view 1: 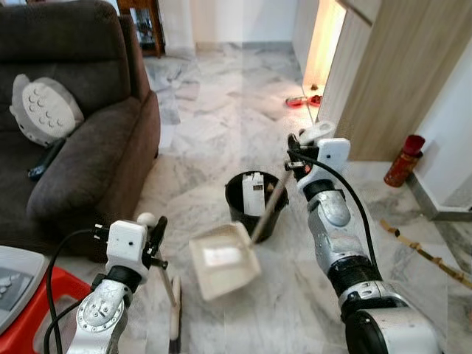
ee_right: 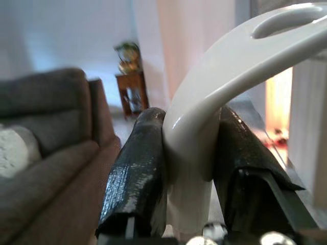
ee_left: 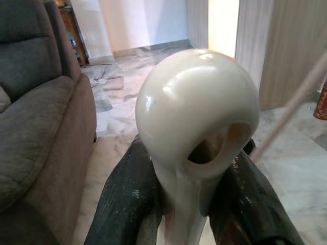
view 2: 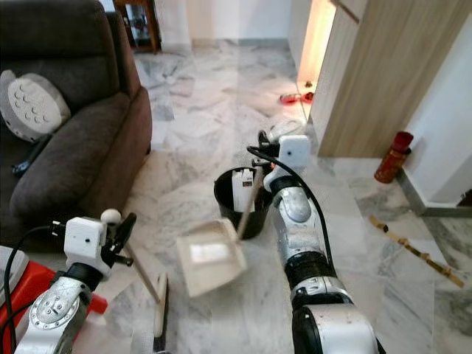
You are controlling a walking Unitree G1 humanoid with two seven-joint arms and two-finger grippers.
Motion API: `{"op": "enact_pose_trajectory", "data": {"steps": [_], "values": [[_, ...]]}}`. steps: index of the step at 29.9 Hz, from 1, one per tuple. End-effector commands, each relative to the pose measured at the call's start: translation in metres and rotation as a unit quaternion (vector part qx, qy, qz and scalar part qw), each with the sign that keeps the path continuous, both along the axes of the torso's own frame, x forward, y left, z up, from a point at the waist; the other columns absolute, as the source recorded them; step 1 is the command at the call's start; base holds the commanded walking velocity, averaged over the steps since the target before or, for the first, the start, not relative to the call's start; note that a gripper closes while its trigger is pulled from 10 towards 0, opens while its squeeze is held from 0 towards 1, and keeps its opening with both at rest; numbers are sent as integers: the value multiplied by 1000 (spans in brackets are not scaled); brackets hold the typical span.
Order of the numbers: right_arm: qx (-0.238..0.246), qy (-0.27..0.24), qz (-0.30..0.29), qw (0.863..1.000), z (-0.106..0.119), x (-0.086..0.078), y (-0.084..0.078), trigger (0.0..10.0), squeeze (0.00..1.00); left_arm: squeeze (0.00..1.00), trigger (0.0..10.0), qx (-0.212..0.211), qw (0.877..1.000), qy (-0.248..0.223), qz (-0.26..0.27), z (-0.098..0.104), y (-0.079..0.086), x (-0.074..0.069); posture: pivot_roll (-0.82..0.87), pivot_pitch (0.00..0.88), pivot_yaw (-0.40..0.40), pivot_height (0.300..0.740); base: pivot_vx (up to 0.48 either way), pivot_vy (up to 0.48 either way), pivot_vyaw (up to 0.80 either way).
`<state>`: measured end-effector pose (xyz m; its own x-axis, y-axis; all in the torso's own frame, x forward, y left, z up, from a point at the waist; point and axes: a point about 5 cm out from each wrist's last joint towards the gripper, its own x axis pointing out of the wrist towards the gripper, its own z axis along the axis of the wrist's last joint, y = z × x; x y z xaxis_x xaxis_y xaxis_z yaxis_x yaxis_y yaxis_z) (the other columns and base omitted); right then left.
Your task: Sweep floor
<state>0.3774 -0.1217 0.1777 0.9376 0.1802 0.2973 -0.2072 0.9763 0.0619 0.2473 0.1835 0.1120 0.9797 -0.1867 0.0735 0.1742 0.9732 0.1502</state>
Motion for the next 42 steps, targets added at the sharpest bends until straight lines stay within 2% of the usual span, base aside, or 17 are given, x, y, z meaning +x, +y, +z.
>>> {"op": "enact_pose_trajectory", "data": {"steps": [1,8,14,17,18,23,29,36,42], "values": [[0,-43,4,999,22,0,0,10000,0,0,10000,6,1000,-24,3,9,2,1,42,29,-5,740,0,0,0],[3,-63,9,998,35,-6,1,10000,0,0,10000,4,1000,-25,3,9,1,1,42,27,-8,740,0,0,0],[29,-117,18,992,74,-16,13,10000,0,0,10000,3,1000,-27,4,9,1,3,39,23,-5,740,0,0,0],[37,-137,16,990,86,-19,17,10000,0,0,10000,2,1000,-30,4,10,0,4,39,18,-4,740,0,0,0],[47,-165,2,985,98,-21,20,10000,0,0,10000,4,999,-33,4,11,-1,5,39,18,-4,740,0,0,0],[61,-179,-37,981,105,-21,15,10000,0,0,10000,1,999,-38,6,12,-2,5,46,12,-4,740,0,0,0],[78,-173,-86,978,106,-18,9,10000,0,0,10000,0,999,-42,6,14,-2,6,51,9,-5,740,0,0,0],[84,-173,-116,975,108,-18,6,10000,0,0,10000,-1,999,-49,6,16,-3,7,58,0,-3,740,0,0,0],[85,-184,-114,972,109,-20,8,10000,0,0,10000,0,999,-52,12,17,-2,8,56,0,-1,740,0,0,0]]}}
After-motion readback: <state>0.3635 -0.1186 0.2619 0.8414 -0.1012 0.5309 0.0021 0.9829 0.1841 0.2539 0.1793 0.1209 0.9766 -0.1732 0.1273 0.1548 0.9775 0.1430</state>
